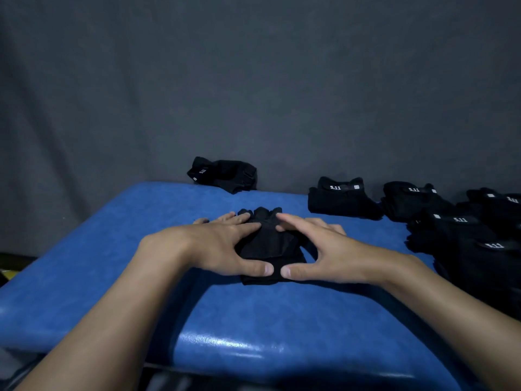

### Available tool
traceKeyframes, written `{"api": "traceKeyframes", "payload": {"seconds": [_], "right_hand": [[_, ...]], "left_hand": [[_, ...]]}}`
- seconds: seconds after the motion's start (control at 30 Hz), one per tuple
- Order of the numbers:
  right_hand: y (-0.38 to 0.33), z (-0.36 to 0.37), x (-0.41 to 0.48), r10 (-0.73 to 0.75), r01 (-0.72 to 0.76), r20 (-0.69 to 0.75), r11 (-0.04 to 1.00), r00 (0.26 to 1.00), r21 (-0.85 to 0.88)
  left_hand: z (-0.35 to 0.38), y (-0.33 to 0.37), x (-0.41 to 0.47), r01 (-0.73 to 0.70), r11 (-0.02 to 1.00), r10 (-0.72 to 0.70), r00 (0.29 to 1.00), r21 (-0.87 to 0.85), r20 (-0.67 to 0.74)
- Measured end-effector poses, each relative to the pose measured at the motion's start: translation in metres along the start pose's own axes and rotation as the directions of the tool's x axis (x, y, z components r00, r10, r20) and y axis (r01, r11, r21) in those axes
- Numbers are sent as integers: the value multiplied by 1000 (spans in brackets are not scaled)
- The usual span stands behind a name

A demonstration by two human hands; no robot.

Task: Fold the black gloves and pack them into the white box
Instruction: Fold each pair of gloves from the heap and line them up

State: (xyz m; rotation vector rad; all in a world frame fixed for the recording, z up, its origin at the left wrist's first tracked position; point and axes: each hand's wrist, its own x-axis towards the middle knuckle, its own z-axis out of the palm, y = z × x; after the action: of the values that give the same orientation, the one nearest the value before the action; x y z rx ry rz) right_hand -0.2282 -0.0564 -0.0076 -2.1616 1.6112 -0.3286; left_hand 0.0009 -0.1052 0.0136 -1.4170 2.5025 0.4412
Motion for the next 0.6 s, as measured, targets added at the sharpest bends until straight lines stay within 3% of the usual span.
{"api": "traceKeyframes", "payload": {"seconds": [0.2, 0.27, 0.33, 0.4, 0.5, 0.6], "right_hand": [[-5, 2, -2, -14, 15, -31, 999, 999, 31], [-8, -2, -1, 0, 1, -28, 999, 1000, 36], [-13, -10, 5, -31, 34, -80, 998, 996, 44], [-18, -17, 16, -67, 73, -149, 997, 987, 40], [-25, -19, 42, -94, 93, -183, 996, 979, -15], [-34, -15, 72, -106, 96, -181, 993, 978, -62]], "left_hand": [[-5, -2, -5, -16, 1000, 16, 1000, 15, 14], [-6, -4, -6, -57, 996, 55, 998, -70, -27], [-8, -9, -5, -131, 957, 96, 985, -259, -143], [-11, -17, 2, -181, 919, 52, 936, -351, -348], [-16, -39, 21, -159, 913, -90, 819, -375, -566], [-19, -60, 43, -48, 952, -169, 742, -303, -649]]}}
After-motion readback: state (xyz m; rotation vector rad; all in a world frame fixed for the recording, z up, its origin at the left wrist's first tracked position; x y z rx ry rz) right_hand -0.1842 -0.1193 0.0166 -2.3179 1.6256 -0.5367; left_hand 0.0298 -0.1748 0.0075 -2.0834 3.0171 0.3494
